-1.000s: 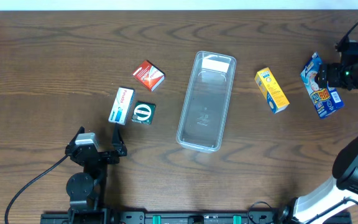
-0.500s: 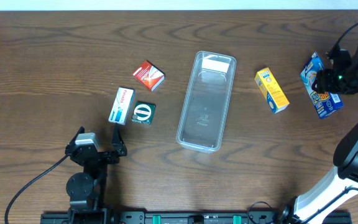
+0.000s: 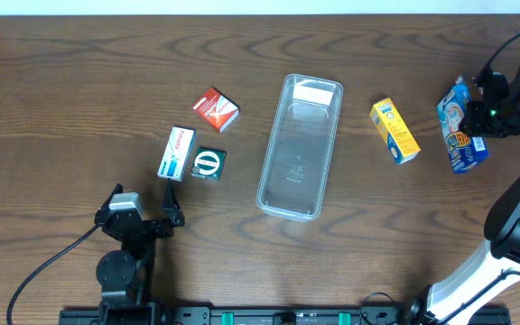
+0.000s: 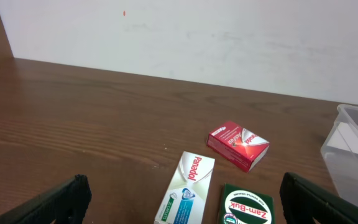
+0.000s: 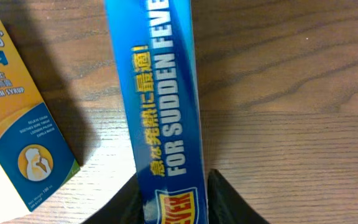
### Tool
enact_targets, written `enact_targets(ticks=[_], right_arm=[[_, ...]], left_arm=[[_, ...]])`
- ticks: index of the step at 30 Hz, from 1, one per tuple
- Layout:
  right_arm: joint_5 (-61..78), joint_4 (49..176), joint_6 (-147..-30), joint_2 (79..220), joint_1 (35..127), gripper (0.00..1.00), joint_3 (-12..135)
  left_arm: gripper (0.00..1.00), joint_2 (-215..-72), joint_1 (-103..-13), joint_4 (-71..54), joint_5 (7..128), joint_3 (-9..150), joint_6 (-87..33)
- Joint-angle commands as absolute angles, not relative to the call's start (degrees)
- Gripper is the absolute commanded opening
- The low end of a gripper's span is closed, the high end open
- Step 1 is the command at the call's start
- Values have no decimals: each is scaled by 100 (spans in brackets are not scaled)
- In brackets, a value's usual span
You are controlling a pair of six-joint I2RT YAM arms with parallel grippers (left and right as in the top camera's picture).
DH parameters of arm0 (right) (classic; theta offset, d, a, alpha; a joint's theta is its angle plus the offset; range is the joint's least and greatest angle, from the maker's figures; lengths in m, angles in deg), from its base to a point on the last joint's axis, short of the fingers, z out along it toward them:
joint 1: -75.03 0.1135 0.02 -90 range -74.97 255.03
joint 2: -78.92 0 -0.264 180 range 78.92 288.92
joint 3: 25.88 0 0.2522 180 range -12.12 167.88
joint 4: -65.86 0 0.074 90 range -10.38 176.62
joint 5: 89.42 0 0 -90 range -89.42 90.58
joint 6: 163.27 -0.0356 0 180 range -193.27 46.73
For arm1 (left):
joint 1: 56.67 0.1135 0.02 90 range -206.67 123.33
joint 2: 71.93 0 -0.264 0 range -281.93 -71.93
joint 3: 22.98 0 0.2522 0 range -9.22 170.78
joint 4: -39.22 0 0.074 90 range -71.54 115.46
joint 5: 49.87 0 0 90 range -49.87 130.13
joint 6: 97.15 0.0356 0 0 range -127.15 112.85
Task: Pack container
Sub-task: 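Grasp the blue Kool Fever box with the right gripper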
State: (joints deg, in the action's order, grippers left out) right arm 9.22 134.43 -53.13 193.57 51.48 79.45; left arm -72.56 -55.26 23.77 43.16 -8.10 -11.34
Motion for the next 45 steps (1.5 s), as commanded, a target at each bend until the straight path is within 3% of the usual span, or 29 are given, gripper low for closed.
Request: enact_targets(ticks=[1,11,24,32,39,45], right_arm=[[992,13447,-5311,19433,5141,28,8020],[1054,13334,-5313,19435,5141,27,7847],[1156,13253,-5566,19431,5141,13,7845],[1187,13651,-6104,19387,5152,14,8474],[1731,14440,-6012,19387,5314,14,9508],[3270,14798,-5649,19387,5471,15,10260]], left_arm=[[98,-7227,-5509,2162,4270,-899,-1062],[98,-7227,-5509,2162,4270,-899,-1062],[98,-7227,-5509,2162,4270,-899,-1062],[98,-7227,-5509,2162,4270,-899,-1062],[98,-7227,-5509,2162,4270,-899,-1062],[98,-7227,-5509,2162,4270,-899,-1062]])
